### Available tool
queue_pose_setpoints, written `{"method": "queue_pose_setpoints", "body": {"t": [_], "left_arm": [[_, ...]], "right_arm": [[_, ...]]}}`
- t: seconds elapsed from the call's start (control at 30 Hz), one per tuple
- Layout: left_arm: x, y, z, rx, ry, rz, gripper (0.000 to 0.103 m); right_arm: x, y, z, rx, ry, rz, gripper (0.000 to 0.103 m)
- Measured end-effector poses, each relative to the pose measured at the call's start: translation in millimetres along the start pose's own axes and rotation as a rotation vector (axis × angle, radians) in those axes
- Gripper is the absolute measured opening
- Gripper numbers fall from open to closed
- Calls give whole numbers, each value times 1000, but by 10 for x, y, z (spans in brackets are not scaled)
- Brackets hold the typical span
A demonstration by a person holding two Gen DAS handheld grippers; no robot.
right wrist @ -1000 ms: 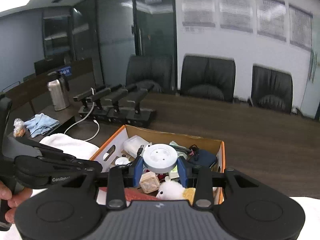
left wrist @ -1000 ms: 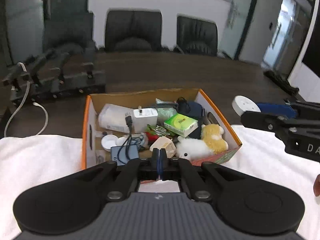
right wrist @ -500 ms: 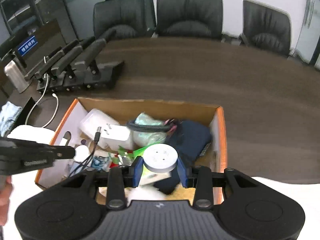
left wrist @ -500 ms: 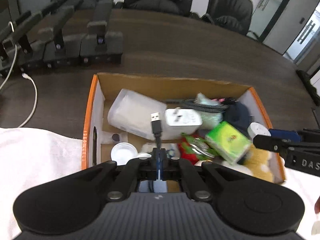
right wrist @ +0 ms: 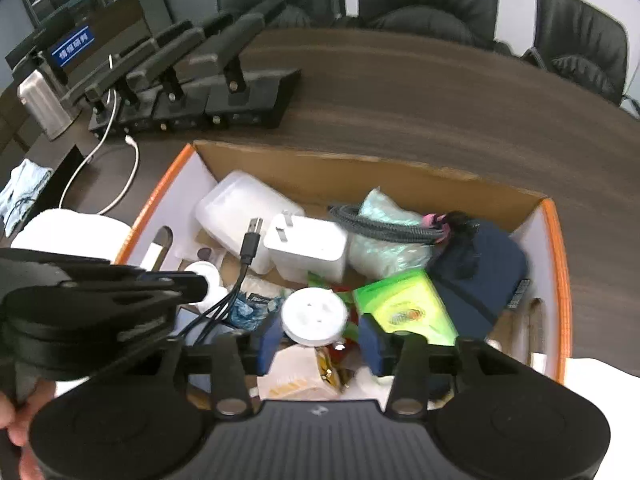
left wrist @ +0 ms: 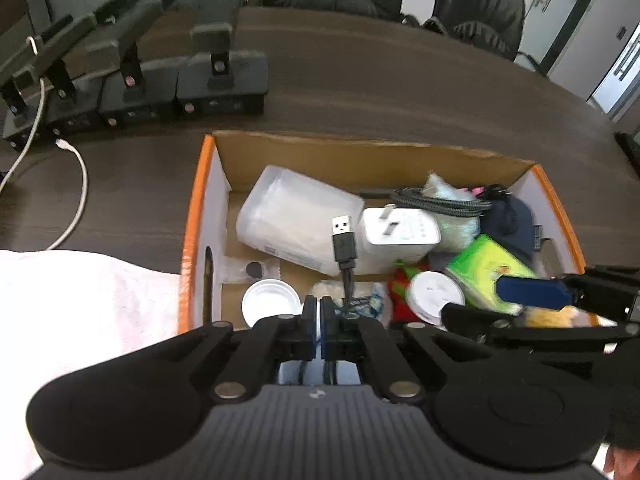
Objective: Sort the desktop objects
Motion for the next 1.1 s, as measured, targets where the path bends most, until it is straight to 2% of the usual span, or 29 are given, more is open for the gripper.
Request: {"method": "queue_pose_setpoints", "body": {"t": [0.03,0.07,0.1,0.13,0.17,0.23,0.37,0.6,0.7,0.8,0.97,1.1], "left_arm": [[-80,-4,-27,-6,-9,0,4],[-136,3,-48,-24,-16,-1,20],[-190,13,-75,-47,-21,-10,58],[-260,23,-117,-72,-35,-12,78],[-320,18,-151,-85,-56,-8,103],[-448,-4,-249,-88,-89,5,103],[-569,-70,-486,-95,-32,12,103],[-924,-180,-909,-72,-56,52,103],[-1076,-255,-1142,-46,-106,42,103],[-1142,-305,-1414,-22,-164,65,103],[-1200,-370,-1894,27,-266,146,103],[-1178,-413,-2253,29,-326,130,103]], "right_arm": [[-93,-47,-35,12,-9,-8,50],[-179,-92,-73,27,-15,-17,55],[-258,-132,-116,40,-21,-26,57],[-341,-169,-174,52,-27,-37,59],[-415,-203,-239,62,-28,-48,60],[-566,-259,-386,71,-34,-73,66],[-848,-334,-651,93,-55,-107,80],[-1182,-330,-1100,100,-78,-144,85],[-1284,-287,-1300,102,-119,-137,87],[-1381,-221,-1553,95,-191,-103,89],[-1489,-129,-2010,87,-309,-156,89],[-1459,-3,-2397,78,-388,-161,90]]}}
Point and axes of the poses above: each gripper's, at about its wrist camera, not at the fingertips, and x roughly the way its jaws point, y to its left, z to its top, the point moved 8 cm from there along x, roughly the way its jaws point, and after that the axes turned 11 degrees about y, right-handed, at the moved point
